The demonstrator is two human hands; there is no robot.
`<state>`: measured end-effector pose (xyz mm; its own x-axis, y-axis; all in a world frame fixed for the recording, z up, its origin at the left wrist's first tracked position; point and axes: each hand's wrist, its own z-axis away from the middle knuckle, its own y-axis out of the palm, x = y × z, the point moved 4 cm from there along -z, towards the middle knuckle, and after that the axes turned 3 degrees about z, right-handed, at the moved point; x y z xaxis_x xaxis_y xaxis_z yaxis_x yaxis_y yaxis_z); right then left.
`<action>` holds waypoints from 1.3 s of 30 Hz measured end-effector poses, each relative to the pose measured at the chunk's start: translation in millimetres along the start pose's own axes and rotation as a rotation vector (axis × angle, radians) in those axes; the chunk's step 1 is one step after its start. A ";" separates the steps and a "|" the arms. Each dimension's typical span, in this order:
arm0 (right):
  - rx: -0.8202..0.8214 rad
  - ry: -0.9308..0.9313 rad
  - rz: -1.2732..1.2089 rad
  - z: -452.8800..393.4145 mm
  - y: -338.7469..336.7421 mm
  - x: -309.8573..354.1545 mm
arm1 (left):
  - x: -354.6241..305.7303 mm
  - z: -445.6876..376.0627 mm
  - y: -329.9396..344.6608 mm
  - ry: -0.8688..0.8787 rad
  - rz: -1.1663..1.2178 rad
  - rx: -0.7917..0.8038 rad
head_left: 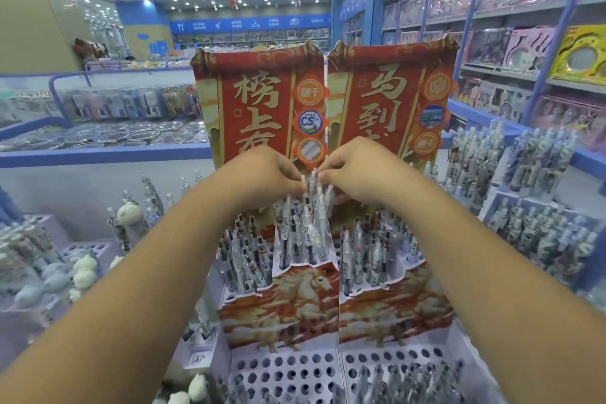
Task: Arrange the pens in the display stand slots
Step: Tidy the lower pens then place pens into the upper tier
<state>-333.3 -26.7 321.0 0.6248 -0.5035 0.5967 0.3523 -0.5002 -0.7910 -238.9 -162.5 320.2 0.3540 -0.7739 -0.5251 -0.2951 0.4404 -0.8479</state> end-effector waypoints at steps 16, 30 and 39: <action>-0.135 -0.218 -0.083 111.4 -3.3 -3.7 | 31.7 147.7 15.1 -0.003 0.169 -0.418; 0.322 -0.214 0.161 201.0 153.8 -15.1 | 114.9 253.1 93.9 -0.002 -0.122 -0.254; 0.192 -0.056 0.317 212.7 180.0 -0.7 | 135.7 247.4 131.8 0.089 -0.076 -0.310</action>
<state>-122.1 33.5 149.4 0.7592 -0.5700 0.3142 0.2561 -0.1822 -0.9493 -10.2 -96.9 119.3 0.3101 -0.8421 -0.4412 -0.5316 0.2311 -0.8148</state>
